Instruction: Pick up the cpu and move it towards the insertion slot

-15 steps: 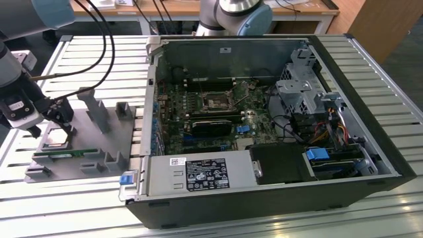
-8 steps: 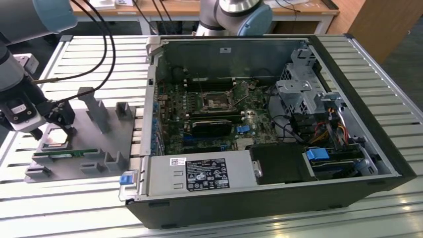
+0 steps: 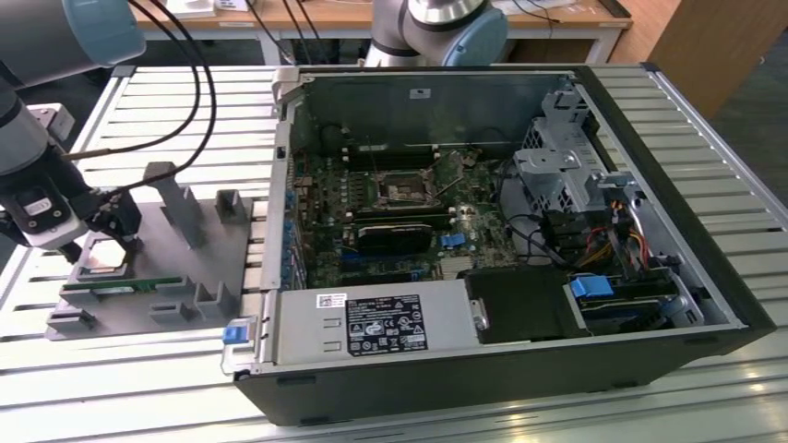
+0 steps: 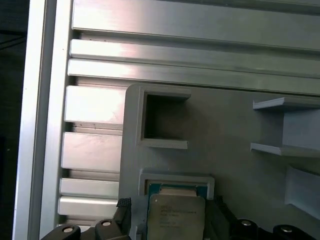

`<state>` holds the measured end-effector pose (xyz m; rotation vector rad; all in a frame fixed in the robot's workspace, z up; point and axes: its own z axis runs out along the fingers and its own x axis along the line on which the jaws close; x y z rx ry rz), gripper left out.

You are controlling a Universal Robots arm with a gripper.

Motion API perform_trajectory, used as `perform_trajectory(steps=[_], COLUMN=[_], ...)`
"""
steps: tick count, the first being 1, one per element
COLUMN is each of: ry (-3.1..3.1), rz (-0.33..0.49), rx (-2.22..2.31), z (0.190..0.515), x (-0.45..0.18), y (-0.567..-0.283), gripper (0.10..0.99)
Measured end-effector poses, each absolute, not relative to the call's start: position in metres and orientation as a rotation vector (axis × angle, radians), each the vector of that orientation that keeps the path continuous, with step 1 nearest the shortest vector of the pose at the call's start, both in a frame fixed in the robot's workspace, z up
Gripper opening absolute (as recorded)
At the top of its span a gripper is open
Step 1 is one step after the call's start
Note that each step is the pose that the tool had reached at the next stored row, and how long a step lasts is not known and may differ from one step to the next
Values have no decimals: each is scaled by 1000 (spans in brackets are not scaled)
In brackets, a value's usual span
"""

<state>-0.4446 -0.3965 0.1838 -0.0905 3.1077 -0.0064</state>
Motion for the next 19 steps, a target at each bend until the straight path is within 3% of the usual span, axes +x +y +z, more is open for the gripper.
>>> perform_trajectory(steps=[13,14,15,19], ry=[3108,3108,3108,3108], rz=[-6,-6,-6,-6], rx=[-91,-91,-91,-90], z=[181,180,180,180], x=[-444,-444,-444,-444], y=[-398,-398,-398,-398], gripper=[733,722,647,647])
